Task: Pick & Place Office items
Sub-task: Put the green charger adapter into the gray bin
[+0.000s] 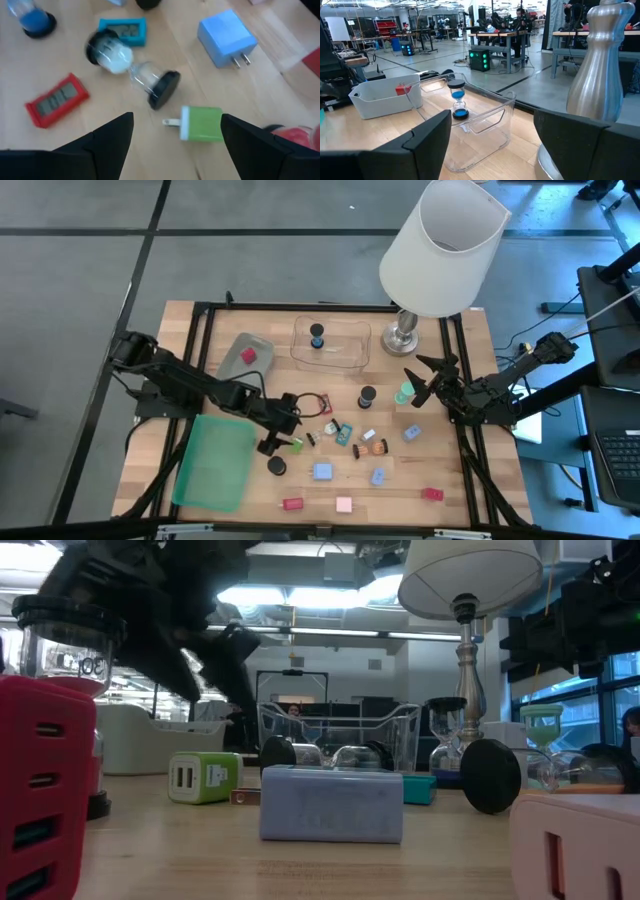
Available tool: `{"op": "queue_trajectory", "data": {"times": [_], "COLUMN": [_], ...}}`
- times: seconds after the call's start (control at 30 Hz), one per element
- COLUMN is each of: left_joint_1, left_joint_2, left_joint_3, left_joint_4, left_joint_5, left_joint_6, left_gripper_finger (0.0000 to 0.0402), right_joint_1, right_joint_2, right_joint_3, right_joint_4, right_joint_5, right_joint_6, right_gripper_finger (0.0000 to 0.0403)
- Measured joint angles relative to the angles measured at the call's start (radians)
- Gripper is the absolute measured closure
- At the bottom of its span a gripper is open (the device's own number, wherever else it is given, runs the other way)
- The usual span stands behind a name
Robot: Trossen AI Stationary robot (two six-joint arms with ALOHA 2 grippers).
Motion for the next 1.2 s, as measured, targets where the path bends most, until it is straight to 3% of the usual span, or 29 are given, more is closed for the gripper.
{"op": "queue_trajectory", "data": {"times": [0.17, 0.43, 0.7, 1.2], "left_joint_1": [-0.014, -0.020, -0.037, -0.079], "left_joint_2": [0.001, 0.001, 0.087, 0.212], "left_joint_3": [-0.031, -0.031, -0.033, -0.032], "left_joint_4": [0.021, 0.015, 0.080, 0.199], "left_joint_5": [-0.010, 0.004, 0.034, -0.058], "left_joint_6": [-0.040, 0.041, 0.010, 0.009], "left_gripper_finger": [0.0104, 0.0104, 0.0103, 0.0106], "right_joint_1": [0.000, 0.000, 0.000, 0.000], "right_joint_2": [0.000, 0.000, 0.000, 0.000], "right_joint_3": [0.000, 0.000, 0.000, 0.000], "right_joint_4": [0.000, 0.000, 0.000, 0.000], "right_joint_5": [0.000, 0.000, 0.000, 0.000], "right_joint_6": [0.000, 0.000, 0.000, 0.000], "right_gripper_finger": [0.0115, 0.0115, 0.0114, 0.0114]}}
